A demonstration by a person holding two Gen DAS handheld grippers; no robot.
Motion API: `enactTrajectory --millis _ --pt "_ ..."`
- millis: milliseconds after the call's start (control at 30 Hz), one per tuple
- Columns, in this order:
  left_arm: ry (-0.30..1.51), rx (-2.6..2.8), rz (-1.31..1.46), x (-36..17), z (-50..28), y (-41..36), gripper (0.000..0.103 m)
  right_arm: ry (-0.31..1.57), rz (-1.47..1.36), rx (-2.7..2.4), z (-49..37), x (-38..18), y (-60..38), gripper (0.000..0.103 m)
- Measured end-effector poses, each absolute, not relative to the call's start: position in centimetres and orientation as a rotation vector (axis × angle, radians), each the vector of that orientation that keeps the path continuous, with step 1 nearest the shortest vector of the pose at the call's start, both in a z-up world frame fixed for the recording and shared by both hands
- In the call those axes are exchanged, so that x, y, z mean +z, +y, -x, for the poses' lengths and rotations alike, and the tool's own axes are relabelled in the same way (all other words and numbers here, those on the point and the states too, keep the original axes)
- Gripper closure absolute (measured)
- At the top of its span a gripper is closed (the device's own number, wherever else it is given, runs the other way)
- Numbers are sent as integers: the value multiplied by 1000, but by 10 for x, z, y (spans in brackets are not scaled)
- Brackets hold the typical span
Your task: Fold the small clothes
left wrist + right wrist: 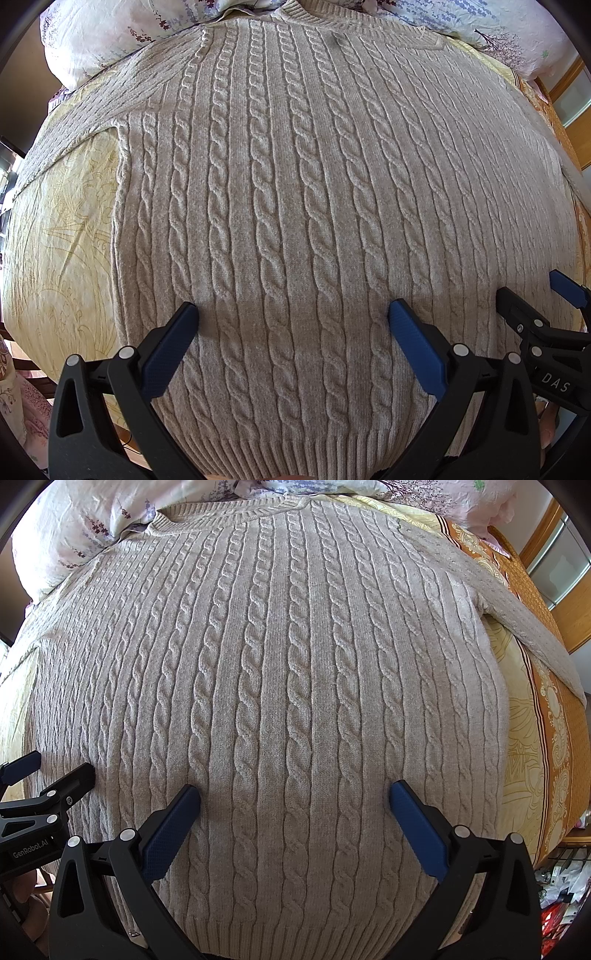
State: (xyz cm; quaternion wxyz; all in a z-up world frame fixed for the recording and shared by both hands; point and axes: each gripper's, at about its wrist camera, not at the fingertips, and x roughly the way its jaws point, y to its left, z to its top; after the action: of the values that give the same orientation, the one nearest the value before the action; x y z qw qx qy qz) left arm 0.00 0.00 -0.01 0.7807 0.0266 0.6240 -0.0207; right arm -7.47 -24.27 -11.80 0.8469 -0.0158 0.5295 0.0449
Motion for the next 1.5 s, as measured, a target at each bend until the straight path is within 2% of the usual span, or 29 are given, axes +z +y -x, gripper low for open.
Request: enactTrajectory --millis 1500 --pt "1333 -41 -51 0 -1 -1 2 1092 -11 145 65 -115 -256 1"
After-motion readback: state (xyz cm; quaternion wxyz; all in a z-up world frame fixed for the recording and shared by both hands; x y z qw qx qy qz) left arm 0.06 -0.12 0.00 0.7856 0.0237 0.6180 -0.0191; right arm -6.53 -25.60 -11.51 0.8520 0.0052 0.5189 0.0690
